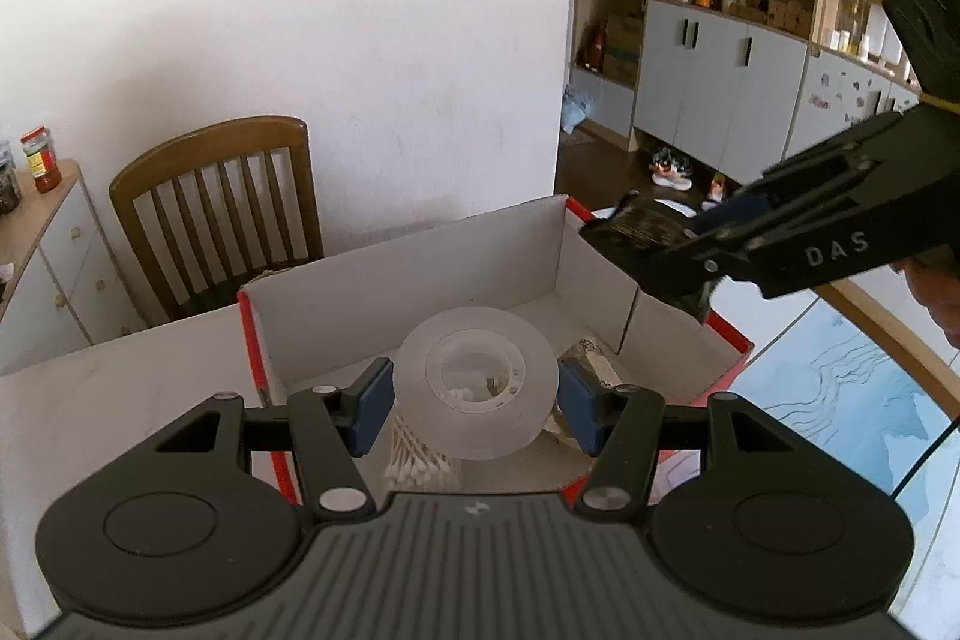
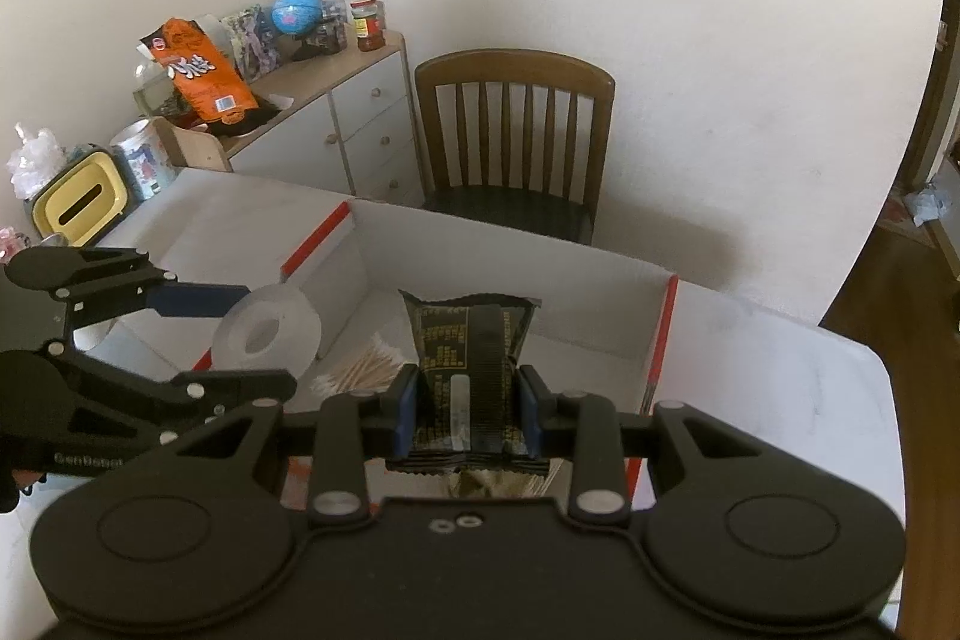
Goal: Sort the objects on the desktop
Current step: 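Carry the tape roll with the left tool while the right tool carries the black bag over the box, then open the left tool to drop the tape roll while the right tool releases the black bag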
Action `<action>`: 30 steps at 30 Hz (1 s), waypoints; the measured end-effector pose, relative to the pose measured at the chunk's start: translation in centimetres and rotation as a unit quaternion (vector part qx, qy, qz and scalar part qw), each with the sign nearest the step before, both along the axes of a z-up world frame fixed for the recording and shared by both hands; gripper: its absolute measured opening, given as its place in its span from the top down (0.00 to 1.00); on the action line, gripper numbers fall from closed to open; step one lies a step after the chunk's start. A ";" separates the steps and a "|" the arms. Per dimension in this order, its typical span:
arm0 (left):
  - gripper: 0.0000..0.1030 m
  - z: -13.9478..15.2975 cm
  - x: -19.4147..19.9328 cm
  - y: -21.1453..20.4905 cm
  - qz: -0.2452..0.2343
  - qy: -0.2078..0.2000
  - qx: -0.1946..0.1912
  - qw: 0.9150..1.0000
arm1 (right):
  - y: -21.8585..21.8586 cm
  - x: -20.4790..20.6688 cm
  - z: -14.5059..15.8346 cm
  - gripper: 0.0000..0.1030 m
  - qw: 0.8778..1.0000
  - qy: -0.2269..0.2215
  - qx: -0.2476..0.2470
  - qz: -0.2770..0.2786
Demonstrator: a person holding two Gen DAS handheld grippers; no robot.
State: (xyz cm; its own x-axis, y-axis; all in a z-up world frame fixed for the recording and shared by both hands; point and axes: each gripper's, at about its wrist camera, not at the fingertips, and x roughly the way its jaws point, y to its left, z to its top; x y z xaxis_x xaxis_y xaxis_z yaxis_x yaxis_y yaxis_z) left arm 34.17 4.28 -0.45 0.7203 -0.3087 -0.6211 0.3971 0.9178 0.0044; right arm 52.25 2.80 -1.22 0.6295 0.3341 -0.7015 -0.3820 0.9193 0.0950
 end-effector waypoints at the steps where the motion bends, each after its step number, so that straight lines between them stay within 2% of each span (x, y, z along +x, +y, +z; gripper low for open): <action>1: 0.43 -0.1 0.4 -0.2 -0.001 0.003 0.002 1.000 | 0.0 0.4 -0.2 0.69 1.000 0.001 0.000 -0.001; 10: 0.43 -2.1 3.3 -2.8 -0.029 0.043 0.032 0.998 | 0.7 4.1 -2.4 0.69 1.000 0.016 -0.012 -0.008; 14: 0.43 -3.0 4.7 -3.1 -0.025 0.068 0.031 0.997 | 1.3 5.2 -3.3 0.69 1.000 0.021 -0.015 -0.008; 26: 0.43 -5.2 7.2 -5.4 -0.054 0.112 0.100 0.987 | 2.0 8.6 -6.2 0.69 0.998 0.051 -0.032 -0.032; 30: 0.43 -6.2 7.7 -5.7 -0.053 0.128 0.112 0.984 | 2.4 9.2 -7.1 0.69 0.997 0.061 -0.037 -0.032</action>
